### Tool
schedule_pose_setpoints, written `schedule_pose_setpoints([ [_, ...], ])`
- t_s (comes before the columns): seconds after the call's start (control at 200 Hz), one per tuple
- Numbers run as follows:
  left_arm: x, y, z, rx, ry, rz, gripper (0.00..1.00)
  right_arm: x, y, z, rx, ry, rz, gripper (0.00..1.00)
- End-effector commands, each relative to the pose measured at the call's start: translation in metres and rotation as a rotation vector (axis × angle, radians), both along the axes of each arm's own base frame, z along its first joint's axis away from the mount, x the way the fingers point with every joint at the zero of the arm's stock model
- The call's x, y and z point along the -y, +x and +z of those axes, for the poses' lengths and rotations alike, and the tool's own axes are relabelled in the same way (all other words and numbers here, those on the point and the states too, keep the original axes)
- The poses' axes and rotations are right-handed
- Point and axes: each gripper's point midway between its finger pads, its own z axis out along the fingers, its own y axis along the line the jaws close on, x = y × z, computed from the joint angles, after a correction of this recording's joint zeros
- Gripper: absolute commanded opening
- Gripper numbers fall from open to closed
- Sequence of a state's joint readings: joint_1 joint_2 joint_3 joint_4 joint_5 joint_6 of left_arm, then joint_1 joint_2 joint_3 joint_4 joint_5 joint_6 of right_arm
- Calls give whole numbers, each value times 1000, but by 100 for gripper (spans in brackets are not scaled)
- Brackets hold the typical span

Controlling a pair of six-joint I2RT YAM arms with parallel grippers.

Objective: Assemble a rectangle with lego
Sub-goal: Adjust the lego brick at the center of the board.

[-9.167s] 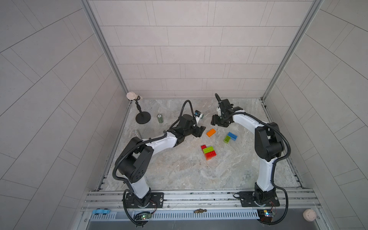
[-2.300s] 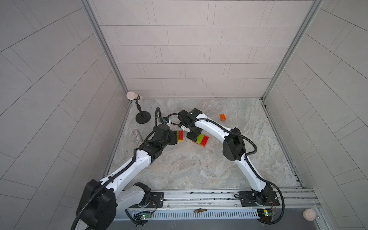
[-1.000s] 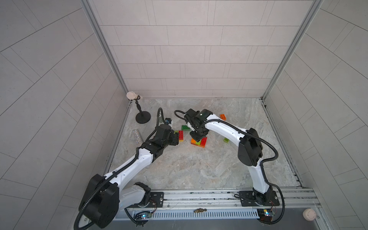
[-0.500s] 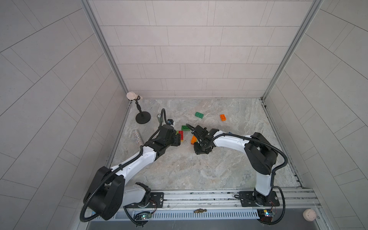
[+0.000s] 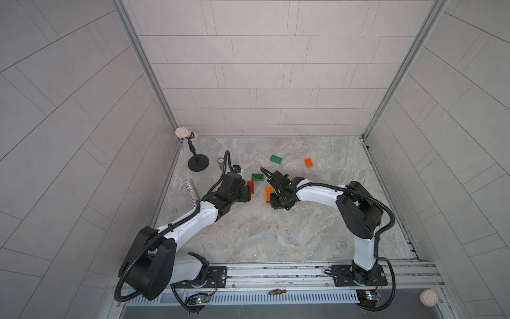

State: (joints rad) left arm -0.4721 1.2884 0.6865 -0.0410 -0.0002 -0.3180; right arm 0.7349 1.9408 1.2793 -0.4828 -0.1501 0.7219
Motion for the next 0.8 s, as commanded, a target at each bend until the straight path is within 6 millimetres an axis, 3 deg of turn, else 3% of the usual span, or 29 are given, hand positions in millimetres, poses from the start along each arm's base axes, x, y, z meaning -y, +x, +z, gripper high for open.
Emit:
schedule_pose_setpoints([
  [0.0,5,8,15,37,-18,2,70,14,5,-23,-20,-71,-21,31],
  [0.36,5,10,18,44,-11,-3,70,14,14,-33,-25,-94,-18,30],
  [0.56,9,13,18,37,-14,-11,70,9,36,-34,-2,-114,-30,29],
  [0.796,3,11,23,58,8,-7,70,3,41,-45,-17,-101,-33,29],
])
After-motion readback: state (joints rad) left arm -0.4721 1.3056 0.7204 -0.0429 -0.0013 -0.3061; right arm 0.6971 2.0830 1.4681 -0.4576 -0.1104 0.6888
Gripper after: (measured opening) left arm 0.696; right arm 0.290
